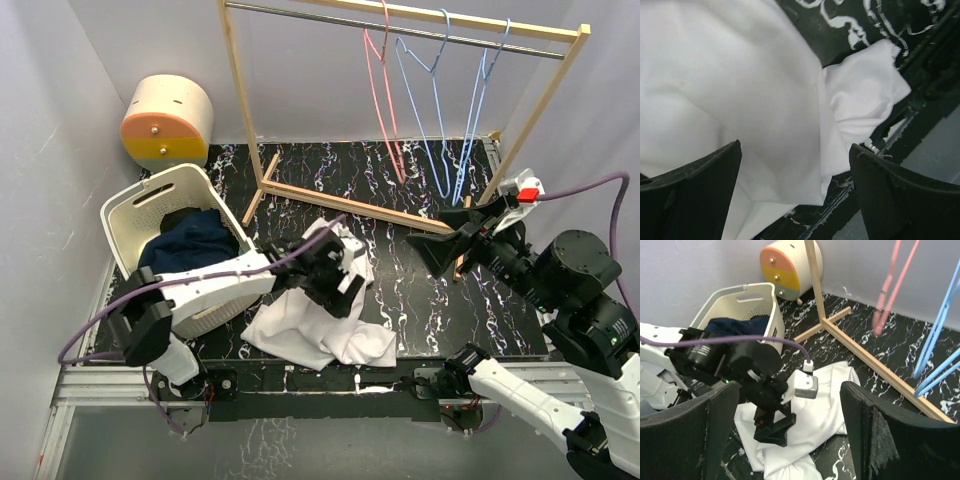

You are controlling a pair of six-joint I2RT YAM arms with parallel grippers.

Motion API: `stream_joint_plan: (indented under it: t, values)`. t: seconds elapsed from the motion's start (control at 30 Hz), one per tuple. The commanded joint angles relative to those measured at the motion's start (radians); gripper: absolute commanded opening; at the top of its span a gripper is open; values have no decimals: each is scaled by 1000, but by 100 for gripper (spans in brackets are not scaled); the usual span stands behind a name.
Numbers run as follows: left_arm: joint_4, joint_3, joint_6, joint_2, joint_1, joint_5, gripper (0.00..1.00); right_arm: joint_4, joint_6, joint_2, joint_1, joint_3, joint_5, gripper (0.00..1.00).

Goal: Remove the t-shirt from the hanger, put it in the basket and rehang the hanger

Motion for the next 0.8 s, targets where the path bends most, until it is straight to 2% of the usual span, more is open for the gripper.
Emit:
stream_joint_plan:
  t: [0.0,0.03,0.1,0.37,0.43,0.57,0.6,0.73,0.77]
  values:
    - [19,-29,-97,55,-58,-201,93,13,19,-13,-1,-35,-11,85]
    - [27,-34,-113,71,-68,-226,96,16,21,-18,-1,-46,-11,85]
    - [52,-45,-141,96,-88,-248,97,22,22,-26,-1,-61,-12,85]
    - [42,-57,-199,204,-102,-360,97,23,16,-47,-1,-87,10,85]
    - [27,-63,-196,206,-101,-408,93,19,14,-50,-2,-92,16,85]
    - [2,-58,-144,185,-99,-489,75,17,15,-57,-1,-102,30,85]
    - [-6,-53,-135,179,-97,-510,67,17,14,-58,-2,-104,33,85]
    - [-55,0,-102,156,-62,-548,8,18,15,-53,-2,-111,46,85]
    - [-67,18,-93,143,-46,-553,0,18,15,-52,-1,-113,48,85]
